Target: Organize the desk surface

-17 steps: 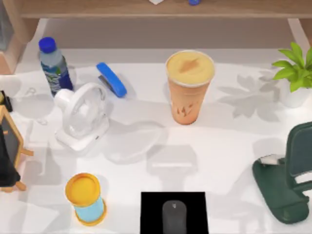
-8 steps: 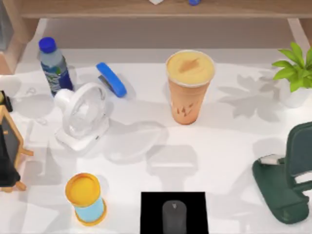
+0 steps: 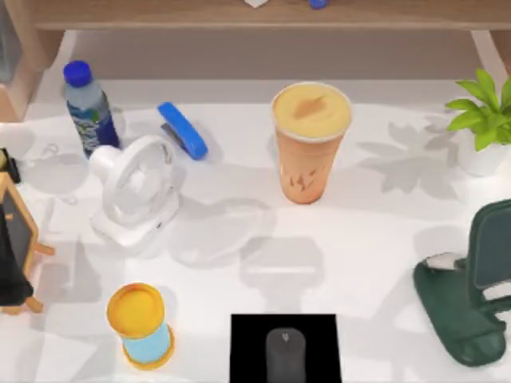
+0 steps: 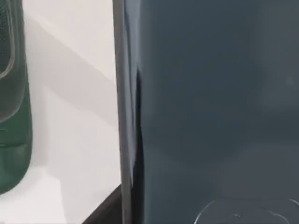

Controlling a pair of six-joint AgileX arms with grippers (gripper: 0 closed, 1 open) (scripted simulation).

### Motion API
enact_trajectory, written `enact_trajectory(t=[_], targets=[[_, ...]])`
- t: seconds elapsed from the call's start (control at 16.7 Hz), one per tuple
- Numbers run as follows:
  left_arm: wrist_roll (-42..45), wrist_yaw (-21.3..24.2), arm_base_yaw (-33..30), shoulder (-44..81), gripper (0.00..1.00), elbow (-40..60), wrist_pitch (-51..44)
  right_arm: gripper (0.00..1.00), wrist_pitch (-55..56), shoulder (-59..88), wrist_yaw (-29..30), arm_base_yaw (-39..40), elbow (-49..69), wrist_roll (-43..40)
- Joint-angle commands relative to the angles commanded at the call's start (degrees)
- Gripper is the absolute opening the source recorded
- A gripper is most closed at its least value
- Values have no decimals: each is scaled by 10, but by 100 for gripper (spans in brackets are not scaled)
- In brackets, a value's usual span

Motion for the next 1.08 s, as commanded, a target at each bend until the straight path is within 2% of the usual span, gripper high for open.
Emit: enact_trajectory(t=[0.24, 0.42, 0.84, 1.08], targets=[[0, 0, 0, 0, 100, 0, 0, 0, 73, -111, 50, 182, -22, 106], [0, 0, 0, 0, 100, 0, 0, 0, 132, -146, 64, 261, -39, 150], [0, 0, 0, 0, 100, 0, 0, 0, 153, -155, 65, 283, -44, 163], [0, 0, 0, 0, 100, 0, 0, 0, 167, -167, 55, 295, -1, 139]])
